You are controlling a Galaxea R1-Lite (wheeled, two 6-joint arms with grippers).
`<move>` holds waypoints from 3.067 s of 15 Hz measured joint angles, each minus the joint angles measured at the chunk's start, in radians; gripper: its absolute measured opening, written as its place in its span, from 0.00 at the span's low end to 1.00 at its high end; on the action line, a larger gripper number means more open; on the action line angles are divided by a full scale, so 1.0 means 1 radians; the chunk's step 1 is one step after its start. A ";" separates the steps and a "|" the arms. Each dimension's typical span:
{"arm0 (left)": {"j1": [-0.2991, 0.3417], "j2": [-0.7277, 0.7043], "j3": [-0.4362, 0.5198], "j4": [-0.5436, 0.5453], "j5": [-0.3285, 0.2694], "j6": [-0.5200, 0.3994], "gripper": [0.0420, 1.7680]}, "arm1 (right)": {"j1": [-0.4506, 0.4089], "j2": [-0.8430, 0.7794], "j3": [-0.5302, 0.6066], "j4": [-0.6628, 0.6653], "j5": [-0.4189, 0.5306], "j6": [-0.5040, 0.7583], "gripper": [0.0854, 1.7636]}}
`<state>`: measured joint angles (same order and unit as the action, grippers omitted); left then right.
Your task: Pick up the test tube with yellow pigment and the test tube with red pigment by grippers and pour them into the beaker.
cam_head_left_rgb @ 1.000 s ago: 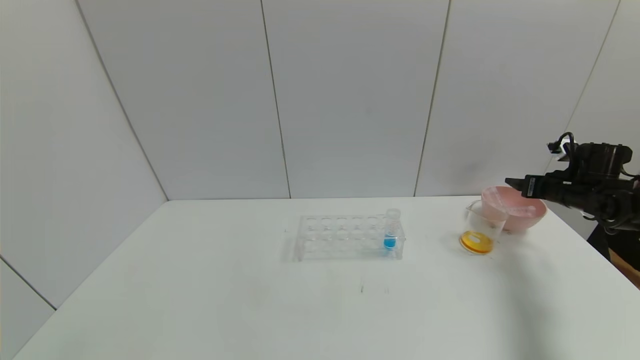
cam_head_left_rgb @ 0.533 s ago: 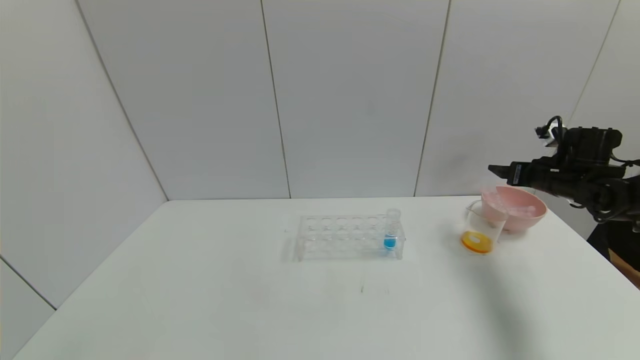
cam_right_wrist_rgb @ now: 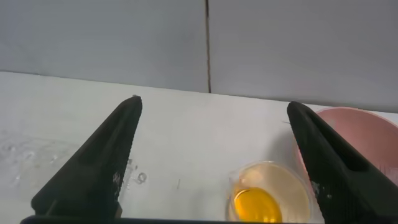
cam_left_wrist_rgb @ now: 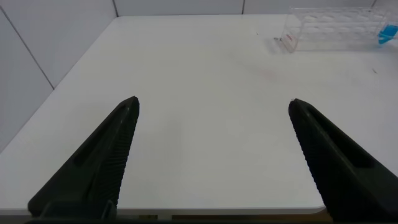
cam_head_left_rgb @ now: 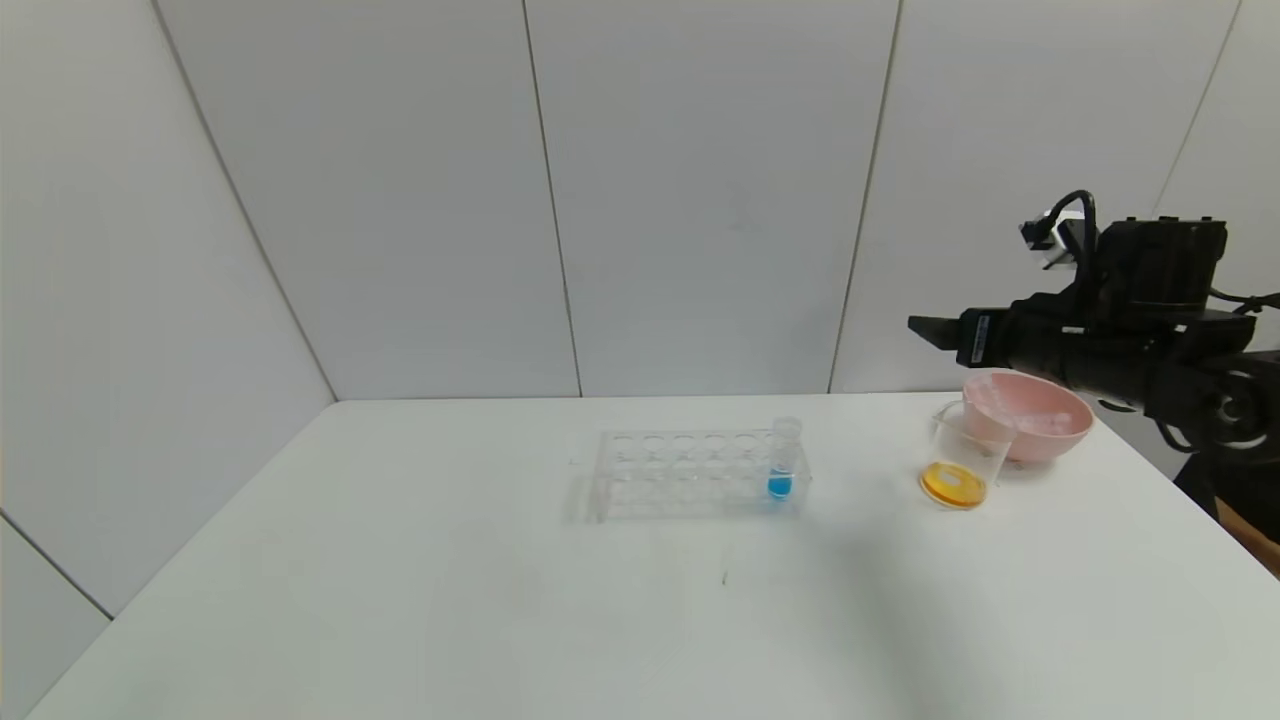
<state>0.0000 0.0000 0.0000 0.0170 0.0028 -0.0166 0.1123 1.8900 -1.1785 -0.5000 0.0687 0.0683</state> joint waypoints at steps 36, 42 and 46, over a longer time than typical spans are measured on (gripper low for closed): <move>0.000 0.000 0.000 0.000 0.000 0.000 0.97 | -0.101 -1.879 0.815 0.348 -0.118 -0.116 0.96; 0.000 0.000 0.000 0.000 0.000 0.000 0.97 | -0.101 -1.888 1.127 0.317 -0.094 -0.083 0.97; 0.000 0.000 0.000 0.000 0.000 0.000 0.97 | -0.102 -1.889 1.174 0.491 -0.092 -0.076 0.97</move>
<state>0.0000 0.0004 0.0000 0.0170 0.0028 -0.0166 0.0104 0.0013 -0.0043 -0.0085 -0.0232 -0.0074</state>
